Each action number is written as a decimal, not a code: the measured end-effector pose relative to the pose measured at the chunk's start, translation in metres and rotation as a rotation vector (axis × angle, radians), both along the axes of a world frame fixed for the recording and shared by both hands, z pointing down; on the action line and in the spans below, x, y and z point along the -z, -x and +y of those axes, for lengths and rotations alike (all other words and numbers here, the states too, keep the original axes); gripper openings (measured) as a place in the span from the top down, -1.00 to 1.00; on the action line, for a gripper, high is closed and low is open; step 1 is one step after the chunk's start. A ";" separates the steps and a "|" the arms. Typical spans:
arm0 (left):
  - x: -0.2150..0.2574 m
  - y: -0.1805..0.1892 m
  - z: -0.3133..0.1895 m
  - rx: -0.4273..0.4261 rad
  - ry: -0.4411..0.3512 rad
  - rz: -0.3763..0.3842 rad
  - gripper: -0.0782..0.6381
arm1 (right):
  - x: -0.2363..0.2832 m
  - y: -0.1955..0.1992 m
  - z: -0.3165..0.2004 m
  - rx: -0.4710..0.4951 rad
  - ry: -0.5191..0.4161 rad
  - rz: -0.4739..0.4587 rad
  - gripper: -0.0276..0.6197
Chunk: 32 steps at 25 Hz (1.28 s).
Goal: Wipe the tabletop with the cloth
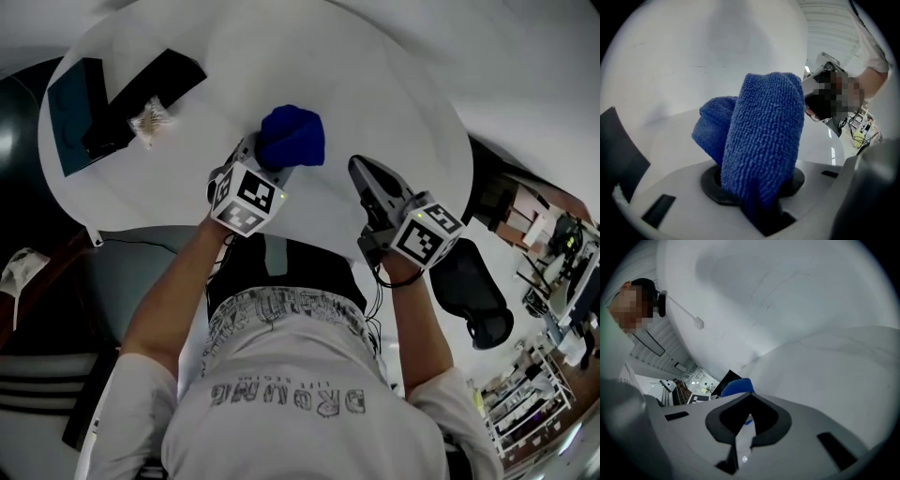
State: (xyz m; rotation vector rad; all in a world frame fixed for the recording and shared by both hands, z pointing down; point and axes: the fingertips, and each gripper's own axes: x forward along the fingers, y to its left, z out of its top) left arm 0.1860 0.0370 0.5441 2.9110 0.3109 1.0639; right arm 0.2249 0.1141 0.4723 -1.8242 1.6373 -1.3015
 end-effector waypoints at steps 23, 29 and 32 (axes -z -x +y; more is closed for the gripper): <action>0.109 0.130 -0.079 0.269 -0.025 0.156 0.35 | 0.059 0.081 -0.100 0.227 -0.088 0.089 0.90; 0.135 0.178 -0.107 0.367 -0.044 0.196 0.34 | 0.074 0.114 -0.132 0.312 -0.095 0.116 0.90; 0.145 0.202 -0.121 0.414 -0.049 0.214 0.34 | 0.080 0.130 -0.145 0.345 -0.094 0.127 0.90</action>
